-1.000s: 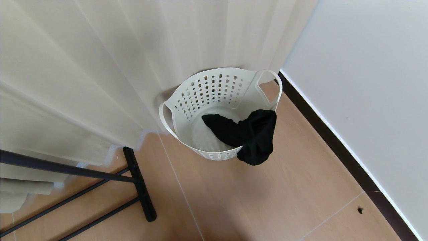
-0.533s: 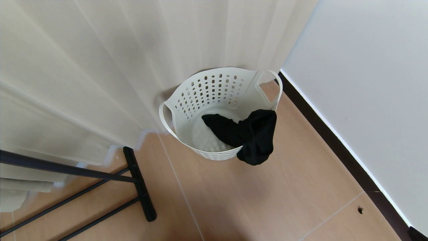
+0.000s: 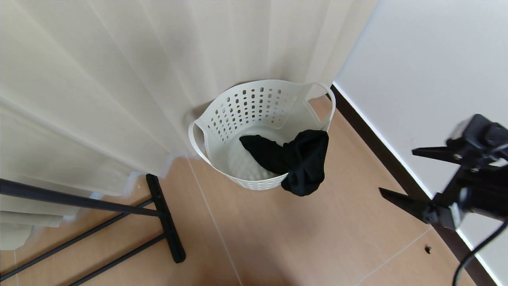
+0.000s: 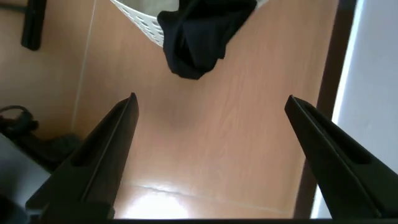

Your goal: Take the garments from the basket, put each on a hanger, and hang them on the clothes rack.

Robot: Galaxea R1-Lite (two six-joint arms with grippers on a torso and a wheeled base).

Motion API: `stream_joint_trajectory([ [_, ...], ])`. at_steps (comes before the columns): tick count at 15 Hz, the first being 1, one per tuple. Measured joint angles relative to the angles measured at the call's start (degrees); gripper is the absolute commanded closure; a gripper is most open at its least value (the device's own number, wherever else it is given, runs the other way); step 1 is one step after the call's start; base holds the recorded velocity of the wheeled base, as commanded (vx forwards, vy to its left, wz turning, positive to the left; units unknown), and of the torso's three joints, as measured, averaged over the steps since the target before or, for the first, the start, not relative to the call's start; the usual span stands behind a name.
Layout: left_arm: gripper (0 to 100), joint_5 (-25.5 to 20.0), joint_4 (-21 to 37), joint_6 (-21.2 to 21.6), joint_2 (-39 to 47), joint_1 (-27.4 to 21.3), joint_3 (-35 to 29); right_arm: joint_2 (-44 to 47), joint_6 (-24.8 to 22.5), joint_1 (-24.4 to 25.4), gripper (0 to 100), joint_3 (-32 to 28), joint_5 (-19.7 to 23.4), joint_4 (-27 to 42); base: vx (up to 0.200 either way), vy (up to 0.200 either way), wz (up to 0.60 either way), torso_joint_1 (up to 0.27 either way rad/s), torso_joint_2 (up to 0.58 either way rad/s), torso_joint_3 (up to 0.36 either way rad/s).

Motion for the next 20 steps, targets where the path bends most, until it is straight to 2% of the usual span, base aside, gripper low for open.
stream_joint_trajectory([
  [2, 0, 0.0, 0.0, 0.16, 0.0, 0.0, 0.0, 9.58, -7.19, 2.82, 0, -5.63, -3.63, -2.43, 0.0, 0.0, 0.0, 0.0, 0.0, 0.0],
  [4, 0, 0.16, -0.02, 0.18, 0.0, 0.0, 0.0, 17.99, -12.23, 5.73, 0, -10.46, -8.44, -6.18, 0.0, 0.0, 0.0, 0.0, 0.0, 0.0],
  [5, 0, 0.16, -0.02, 0.16, 0.0, 0.0, 0.02, 21.27, -14.25, 6.47, 0, -12.39, -9.55, -7.17, 0.0, 0.0, 0.0, 0.0, 0.0, 0.0],
  [8, 0, -0.04, -0.07, 0.43, 0.0, 0.0, 0.06, 29.44, -18.97, 6.64, 0, -20.41, -11.97, -8.09, 0.0, 0.0, 0.0, 0.0, 0.0, 0.0],
  [10, 0, -0.12, -0.07, 0.9, 0.0, -0.02, 0.09, 33.54, -22.22, 4.61, 0, -25.28, -12.58, -8.12, 0.0, 0.0, 0.0, 0.0, 0.0, 0.0],
  [13, 0, -0.11, -0.09, 1.19, 0.0, 0.0, 0.11, 38.47, -24.14, 2.1, 0, -30.05, -12.8, -8.14, 0.0, 0.0, 0.0, 0.0, 0.0, 0.0],
  [20, 0, -0.04, -0.09, 0.82, -0.04, 0.0, 0.11, 45.97, -24.22, 1.55, 0, -40.0, -14.28, -8.2, 0.0, 0.0, 0.0, 0.0, 0.0, 0.0],
])
